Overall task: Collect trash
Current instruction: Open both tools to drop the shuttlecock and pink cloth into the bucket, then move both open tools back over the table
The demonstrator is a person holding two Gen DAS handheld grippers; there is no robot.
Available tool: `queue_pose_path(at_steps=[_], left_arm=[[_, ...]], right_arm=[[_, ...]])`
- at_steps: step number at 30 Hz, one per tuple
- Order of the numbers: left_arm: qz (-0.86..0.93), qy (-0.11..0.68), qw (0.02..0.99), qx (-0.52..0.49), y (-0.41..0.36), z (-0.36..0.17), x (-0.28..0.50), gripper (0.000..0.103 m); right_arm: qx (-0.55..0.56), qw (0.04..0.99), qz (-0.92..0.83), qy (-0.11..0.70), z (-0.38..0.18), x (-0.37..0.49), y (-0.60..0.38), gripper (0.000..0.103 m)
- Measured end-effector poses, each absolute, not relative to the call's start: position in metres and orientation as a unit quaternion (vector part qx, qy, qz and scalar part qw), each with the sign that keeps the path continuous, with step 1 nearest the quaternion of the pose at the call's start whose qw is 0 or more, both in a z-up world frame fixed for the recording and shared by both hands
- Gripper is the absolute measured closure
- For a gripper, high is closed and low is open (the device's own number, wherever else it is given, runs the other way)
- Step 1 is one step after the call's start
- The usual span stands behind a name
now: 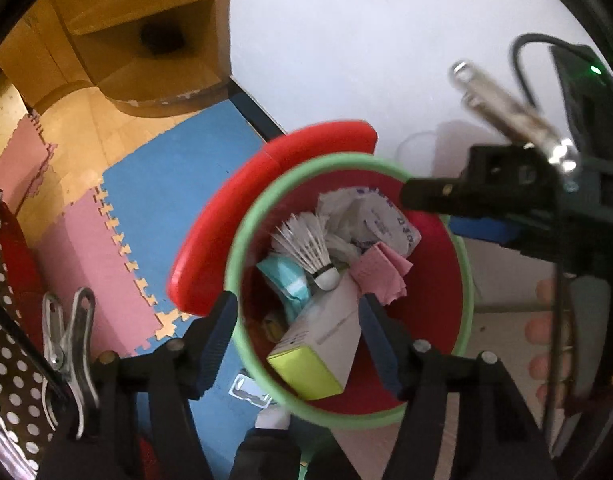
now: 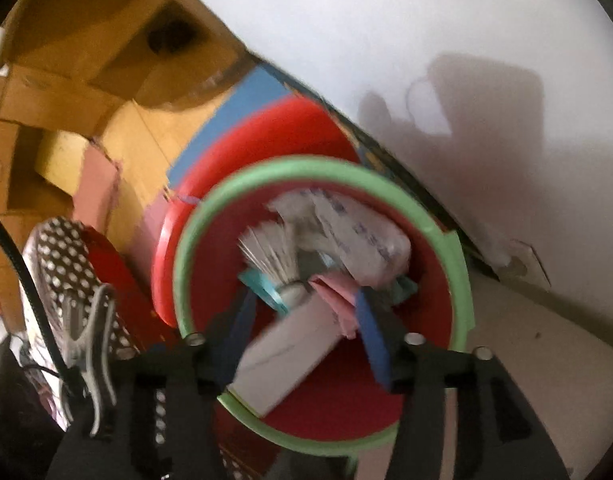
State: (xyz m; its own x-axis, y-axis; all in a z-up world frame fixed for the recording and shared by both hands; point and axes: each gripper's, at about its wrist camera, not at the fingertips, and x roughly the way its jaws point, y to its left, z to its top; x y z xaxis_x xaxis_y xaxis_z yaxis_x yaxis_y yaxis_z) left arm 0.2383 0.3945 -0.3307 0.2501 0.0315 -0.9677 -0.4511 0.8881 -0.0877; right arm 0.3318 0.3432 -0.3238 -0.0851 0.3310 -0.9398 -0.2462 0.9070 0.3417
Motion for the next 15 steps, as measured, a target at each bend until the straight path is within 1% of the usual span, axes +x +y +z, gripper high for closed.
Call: queue_pose_path(at_steps=[2, 5, 8, 11, 15], left_arm=[[0.166, 0.587, 0.775, -0.165, 0.4, -0.31, 0.234, 0.035], [0.181, 0.584, 0.779, -0.141, 0.405, -0.279, 0.232, 0.035], [0.209, 0.576, 0.785, -0.098, 0.411, -0.235, 0.227, 0.035], [0.22, 0.558, 0.797, -0.076, 0.413, -0.193, 0.222, 0.035], [0.226, 0.534, 0.813, -0.051, 0.409, -0.132, 0.214, 0.035]], right_arm=[[0.047, 0.69, 0.225, 0.686, -0.305, 0.328, 0.344, 0.037], [0.061, 0.71, 0.25, 0.655, -0.27, 0.318, 0.348, 0.036], [0.084, 0.721, 0.279, 0.629, -0.238, 0.31, 0.351, 0.034], [0.123, 0.721, 0.305, 0.611, -0.203, 0.299, 0.353, 0.034], [0.143, 0.736, 0.319, 0.58, -0.15, 0.278, 0.348, 0.034]])
